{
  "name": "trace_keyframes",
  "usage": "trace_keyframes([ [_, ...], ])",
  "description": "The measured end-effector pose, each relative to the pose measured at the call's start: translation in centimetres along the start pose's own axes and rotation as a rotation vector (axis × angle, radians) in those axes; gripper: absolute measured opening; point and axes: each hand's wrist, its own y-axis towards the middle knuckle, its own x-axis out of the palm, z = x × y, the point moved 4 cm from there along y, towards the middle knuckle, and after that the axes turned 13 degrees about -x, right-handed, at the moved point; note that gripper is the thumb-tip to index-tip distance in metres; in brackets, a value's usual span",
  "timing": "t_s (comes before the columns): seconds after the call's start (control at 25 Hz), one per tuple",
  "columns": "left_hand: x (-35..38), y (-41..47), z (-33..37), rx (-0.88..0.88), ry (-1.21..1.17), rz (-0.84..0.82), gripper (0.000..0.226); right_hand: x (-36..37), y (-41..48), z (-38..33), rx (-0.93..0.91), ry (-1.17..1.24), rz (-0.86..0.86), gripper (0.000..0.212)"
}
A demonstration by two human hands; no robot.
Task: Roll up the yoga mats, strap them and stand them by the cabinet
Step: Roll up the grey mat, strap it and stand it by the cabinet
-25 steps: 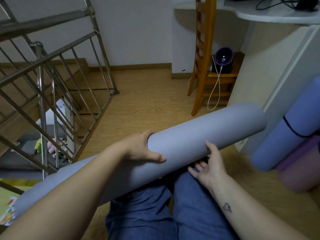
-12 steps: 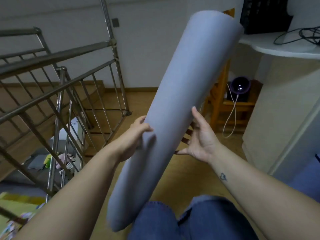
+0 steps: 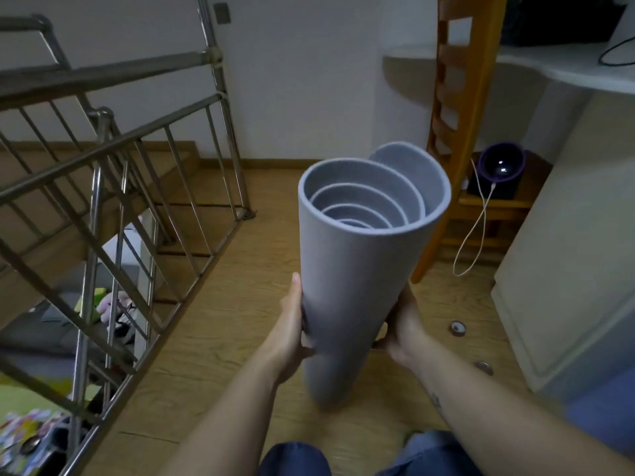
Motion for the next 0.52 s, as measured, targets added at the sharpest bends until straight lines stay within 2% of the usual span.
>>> trace_keyframes([
  [0.16,0.0,1.7,-2.3,-0.1,-0.037,-0.015,0.059,-1.0,2.1,3.4,0.068,-0.094,0.009,0.041],
  [0.32,-0.1,2.7,-3.9,-0.175,-0.024,-0.021,0.058,-1.6,3.0,5.4,0.085,-0.114,-0.02,0.051],
  [0.4,-0.2,2.9,-4.0,-0.184,-0.016,-0.026,0.05,-1.5,3.3,5.1,0.04,-0.14,0.001,0.043],
  [0.52,-1.0,3.0,-3.0,-0.095,0.079,0.063,0.039,-2.5,4.0,3.2,-0.202,-0.314,0.104,0.016],
])
